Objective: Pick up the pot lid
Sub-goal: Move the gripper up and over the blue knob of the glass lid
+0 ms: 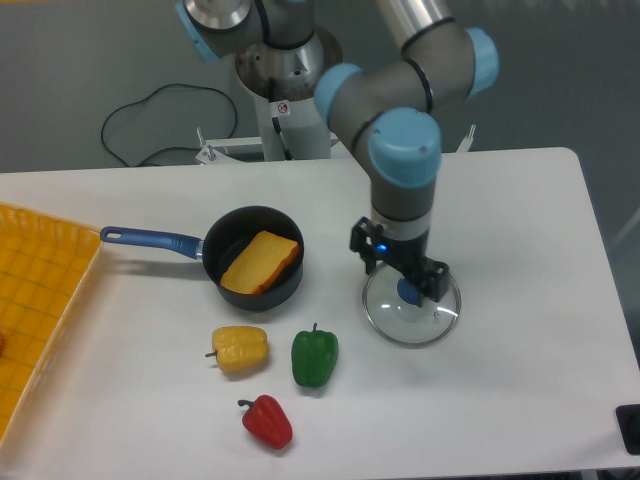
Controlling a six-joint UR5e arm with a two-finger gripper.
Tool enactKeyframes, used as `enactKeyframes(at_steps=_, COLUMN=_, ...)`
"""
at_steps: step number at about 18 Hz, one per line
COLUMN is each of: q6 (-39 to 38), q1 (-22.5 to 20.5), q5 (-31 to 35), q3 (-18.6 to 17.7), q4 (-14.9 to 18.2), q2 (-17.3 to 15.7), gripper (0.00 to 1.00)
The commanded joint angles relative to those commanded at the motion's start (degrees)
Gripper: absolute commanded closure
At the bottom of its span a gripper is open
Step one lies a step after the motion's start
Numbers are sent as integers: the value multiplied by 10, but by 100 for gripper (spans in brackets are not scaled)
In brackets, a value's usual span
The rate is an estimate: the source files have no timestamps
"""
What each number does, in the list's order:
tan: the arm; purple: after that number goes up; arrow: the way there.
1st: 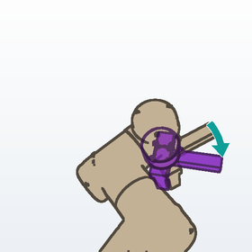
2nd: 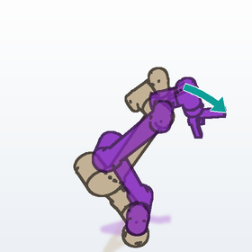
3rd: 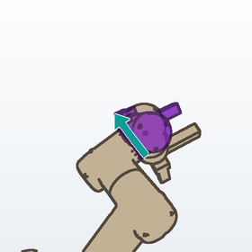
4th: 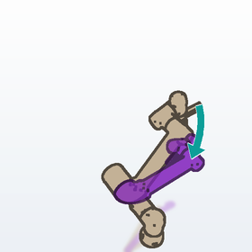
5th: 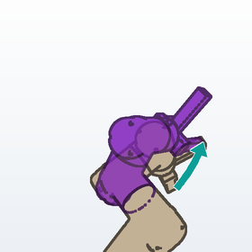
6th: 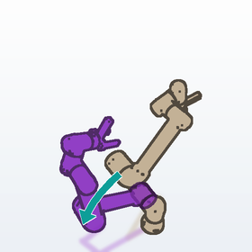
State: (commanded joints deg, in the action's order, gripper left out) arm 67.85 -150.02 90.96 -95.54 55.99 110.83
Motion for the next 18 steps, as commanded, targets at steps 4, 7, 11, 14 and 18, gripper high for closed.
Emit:
enactKeyframes(at_steps=4, q6=-13, q1=-5, q5=49, q3=-2, q4=4, q2=9, gripper=0)
enactKeyframes(at_steps=7, q6=-73, q1=-25, q5=34, q3=-7, q4=10, q2=7, gripper=0)
enactKeyframes(at_steps=11, q6=-247, q1=-31, q5=5, q3=-9, q4=3, q2=22, gripper=0)
enactKeyframes(at_steps=14, q6=-309, q1=-32, q5=5, q3=-11, q4=-2, q2=29, gripper=0)
enactKeyframes(at_steps=18, q6=-348, q1=-28, q5=4, q3=-17, q4=-1, q2=28, gripper=0)
